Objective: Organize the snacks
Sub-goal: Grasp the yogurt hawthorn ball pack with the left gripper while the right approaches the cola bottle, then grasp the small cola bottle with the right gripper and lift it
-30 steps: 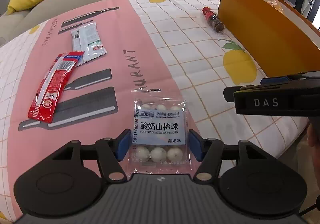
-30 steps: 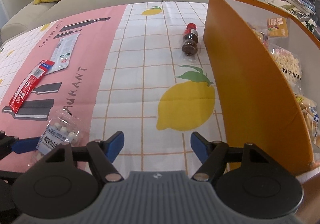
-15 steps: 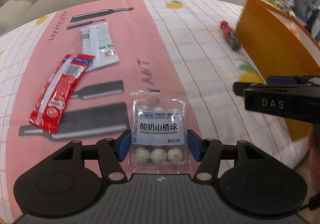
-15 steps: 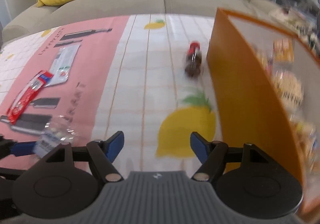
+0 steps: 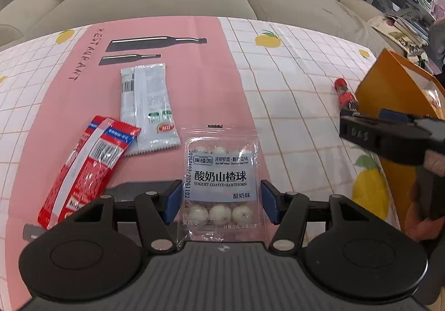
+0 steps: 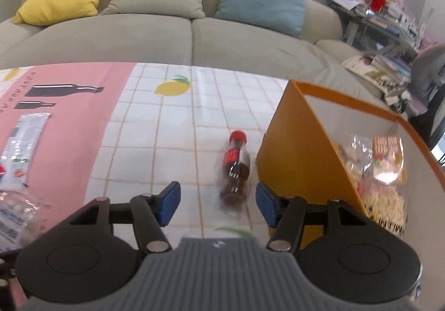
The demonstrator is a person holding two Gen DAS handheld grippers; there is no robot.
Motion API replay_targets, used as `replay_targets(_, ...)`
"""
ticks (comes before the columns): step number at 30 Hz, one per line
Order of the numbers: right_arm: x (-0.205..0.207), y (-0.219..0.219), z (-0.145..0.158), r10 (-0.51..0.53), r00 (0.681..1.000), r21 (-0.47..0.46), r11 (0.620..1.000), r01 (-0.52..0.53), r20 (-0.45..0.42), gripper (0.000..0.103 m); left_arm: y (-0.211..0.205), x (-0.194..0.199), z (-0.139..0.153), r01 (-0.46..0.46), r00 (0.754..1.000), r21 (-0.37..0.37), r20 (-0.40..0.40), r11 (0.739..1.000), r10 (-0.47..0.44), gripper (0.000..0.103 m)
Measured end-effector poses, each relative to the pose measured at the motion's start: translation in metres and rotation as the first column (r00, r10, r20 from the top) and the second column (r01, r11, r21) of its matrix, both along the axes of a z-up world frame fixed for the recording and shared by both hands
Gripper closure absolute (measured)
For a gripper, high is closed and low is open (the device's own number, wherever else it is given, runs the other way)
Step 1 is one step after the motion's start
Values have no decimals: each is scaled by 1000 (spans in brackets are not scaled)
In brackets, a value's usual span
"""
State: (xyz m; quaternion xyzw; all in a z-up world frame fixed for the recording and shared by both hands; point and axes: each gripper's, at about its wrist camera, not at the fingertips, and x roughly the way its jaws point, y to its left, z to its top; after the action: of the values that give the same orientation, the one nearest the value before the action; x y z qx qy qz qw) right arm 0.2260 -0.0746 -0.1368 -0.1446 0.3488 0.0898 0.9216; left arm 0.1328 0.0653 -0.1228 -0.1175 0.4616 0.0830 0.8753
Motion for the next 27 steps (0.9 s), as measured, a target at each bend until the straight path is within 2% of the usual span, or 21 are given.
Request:
replay_targets(4, 11, 8, -10, -29, 999, -43, 999, 30, 21, 49, 3, 9, -2, -5, 1000, -7, -3, 1000, 5, 36)
replay_targets(12, 35, 13, -27, -95, 995, -73, 993, 96, 23, 65, 4, 20, -6, -5, 1000, -22, -14, 1000, 5, 36)
replay_targets(16, 42, 11, -35, -123, 992, -46, 991, 122, -7, 67, 2, 22, -5, 2, 1000, -23, -15, 1000, -2, 36)
replay_targets(21, 44, 4, -35, -146, 989, 22, 989, 147, -34, 75, 0, 23, -4, 2, 1000, -24, -18, 1000, -3, 36)
replay_targets(27, 41, -1, -34, -124, 991, 43, 991, 126, -58, 76, -1, 19, -3, -2, 1000, -27, -25, 1000, 2, 36)
